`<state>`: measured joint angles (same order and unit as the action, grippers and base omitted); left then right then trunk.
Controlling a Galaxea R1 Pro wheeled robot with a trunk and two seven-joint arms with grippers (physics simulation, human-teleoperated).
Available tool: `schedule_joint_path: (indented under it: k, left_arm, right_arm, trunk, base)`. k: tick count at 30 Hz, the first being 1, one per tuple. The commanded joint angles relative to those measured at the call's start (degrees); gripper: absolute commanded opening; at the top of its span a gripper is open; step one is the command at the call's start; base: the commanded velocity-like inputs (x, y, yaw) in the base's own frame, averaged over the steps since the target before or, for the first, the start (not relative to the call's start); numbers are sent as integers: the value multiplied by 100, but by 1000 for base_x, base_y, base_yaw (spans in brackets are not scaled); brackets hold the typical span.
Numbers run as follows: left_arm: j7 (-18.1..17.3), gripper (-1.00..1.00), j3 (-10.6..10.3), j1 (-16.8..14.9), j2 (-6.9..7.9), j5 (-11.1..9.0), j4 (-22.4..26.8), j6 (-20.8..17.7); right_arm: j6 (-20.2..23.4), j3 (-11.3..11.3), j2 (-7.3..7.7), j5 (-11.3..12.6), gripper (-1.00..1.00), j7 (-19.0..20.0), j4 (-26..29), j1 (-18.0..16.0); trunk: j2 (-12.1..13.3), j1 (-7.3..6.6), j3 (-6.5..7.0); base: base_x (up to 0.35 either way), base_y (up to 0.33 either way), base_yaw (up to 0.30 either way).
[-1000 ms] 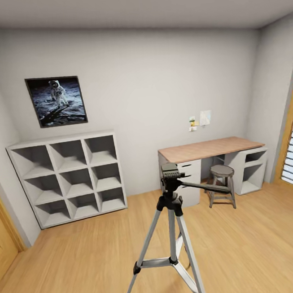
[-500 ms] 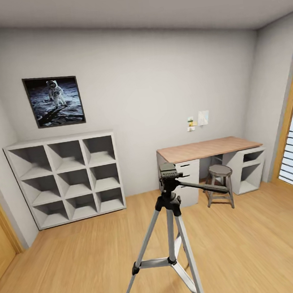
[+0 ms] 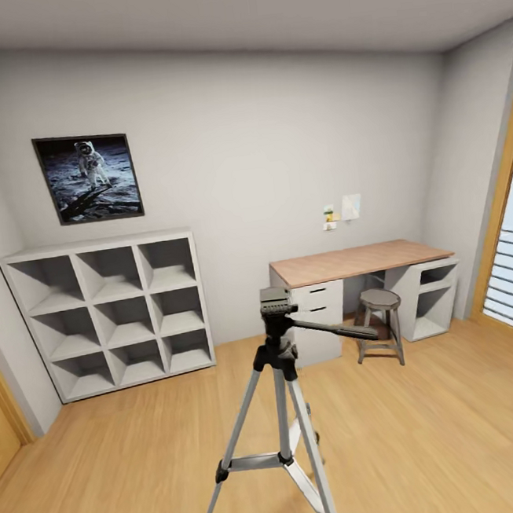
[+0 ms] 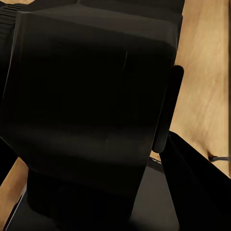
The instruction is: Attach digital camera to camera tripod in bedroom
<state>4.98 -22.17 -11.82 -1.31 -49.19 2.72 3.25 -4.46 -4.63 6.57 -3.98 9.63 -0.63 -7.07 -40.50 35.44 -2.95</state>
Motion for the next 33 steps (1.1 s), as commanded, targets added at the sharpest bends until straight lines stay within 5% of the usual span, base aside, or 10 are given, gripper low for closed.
schedule_joint_path:
  k: [1, 9, 33]
  left_arm:
    - [20, -100, -50, -4, -1, -38, 1, 17]
    - [20, -100, -50, -4, 0, -38, 1, 17]
    - [29, -100, -50, -4, -3, -38, -8, 25]
  right_arm:
    - [-20, -48, 2, -41, 100, 21, -7, -5]
    - [-15, -47, 7, -41, 100, 21, -7, -5]
    - [-95, -48, 26, -38, 100, -1, -7, -5]
  trunk:
    - [-8, 2, -10]
    - [-8, 2, -10]
    - [-8, 2, -53]
  base:
    - [0, -275, 0]
    - [0, -231, 0]
    - [0, -8, 0]
